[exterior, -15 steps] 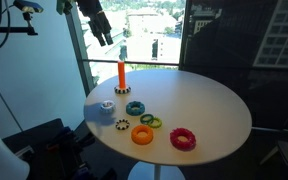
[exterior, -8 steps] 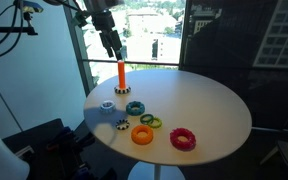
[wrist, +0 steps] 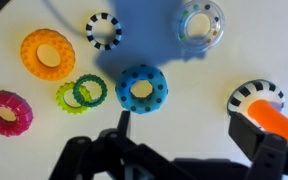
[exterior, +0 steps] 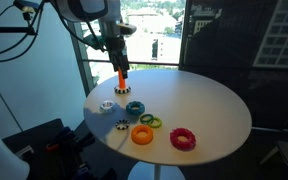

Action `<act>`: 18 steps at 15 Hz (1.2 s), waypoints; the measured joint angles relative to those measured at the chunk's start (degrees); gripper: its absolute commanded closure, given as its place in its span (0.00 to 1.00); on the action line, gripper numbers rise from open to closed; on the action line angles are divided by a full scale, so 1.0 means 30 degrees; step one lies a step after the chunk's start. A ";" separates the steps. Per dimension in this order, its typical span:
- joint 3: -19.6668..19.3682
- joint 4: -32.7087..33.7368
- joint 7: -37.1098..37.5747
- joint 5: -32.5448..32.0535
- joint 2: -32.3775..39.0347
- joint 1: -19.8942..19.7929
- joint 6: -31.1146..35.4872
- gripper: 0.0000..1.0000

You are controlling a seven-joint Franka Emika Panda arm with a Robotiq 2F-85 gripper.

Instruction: Put the blue ring on the stack

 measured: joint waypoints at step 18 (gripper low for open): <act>-0.0617 0.0285 0.0135 -0.1337 0.3362 -0.0005 0.1170 0.00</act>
